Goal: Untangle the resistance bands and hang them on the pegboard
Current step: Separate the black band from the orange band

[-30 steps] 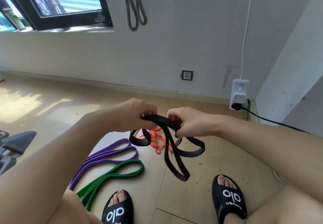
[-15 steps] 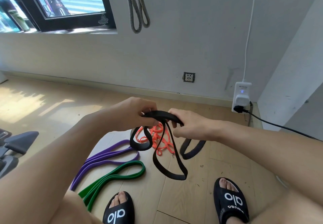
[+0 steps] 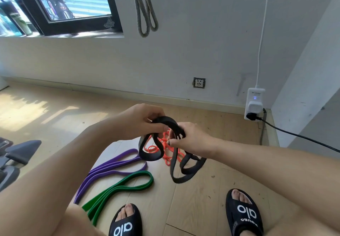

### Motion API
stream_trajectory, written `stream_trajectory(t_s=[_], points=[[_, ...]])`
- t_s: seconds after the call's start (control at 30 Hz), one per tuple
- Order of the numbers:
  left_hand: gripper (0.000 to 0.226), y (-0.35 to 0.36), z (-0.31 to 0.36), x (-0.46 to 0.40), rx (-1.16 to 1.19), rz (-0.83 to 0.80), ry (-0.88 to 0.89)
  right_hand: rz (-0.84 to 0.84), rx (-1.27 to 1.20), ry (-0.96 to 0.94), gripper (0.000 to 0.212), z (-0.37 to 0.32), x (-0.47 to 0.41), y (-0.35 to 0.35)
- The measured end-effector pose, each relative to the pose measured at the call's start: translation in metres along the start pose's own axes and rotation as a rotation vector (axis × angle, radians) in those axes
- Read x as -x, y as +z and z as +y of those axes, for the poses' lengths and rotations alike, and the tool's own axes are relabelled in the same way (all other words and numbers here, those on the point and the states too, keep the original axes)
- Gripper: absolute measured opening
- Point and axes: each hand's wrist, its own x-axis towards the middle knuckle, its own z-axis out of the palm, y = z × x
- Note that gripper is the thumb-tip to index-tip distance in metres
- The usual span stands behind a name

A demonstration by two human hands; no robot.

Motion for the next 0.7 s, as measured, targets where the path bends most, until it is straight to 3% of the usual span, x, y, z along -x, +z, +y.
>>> stream_trajectory(t_s=[0.17, 0.43, 0.6, 0.7], points=[[0.006, -0.005, -0.005, 0.003, -0.022, -0.027, -0.045, -0.068, 0.075, -0.035, 0.021, -0.001, -0.001, -0.010], [0.005, -0.007, -0.022, 0.004, -0.205, -0.148, -0.168, -0.190, 0.269, -0.060, 0.010, 0.001, -0.003, -0.028], [0.021, 0.011, -0.018, -0.003, -0.418, -0.276, -0.216, -0.222, 0.333, -0.103, 0.004, -0.009, 0.001, -0.021], [0.028, 0.029, -0.017, -0.007, -0.253, -0.238, -0.170, -0.190, 0.333, -0.150, 0.010, -0.022, 0.001, -0.014]])
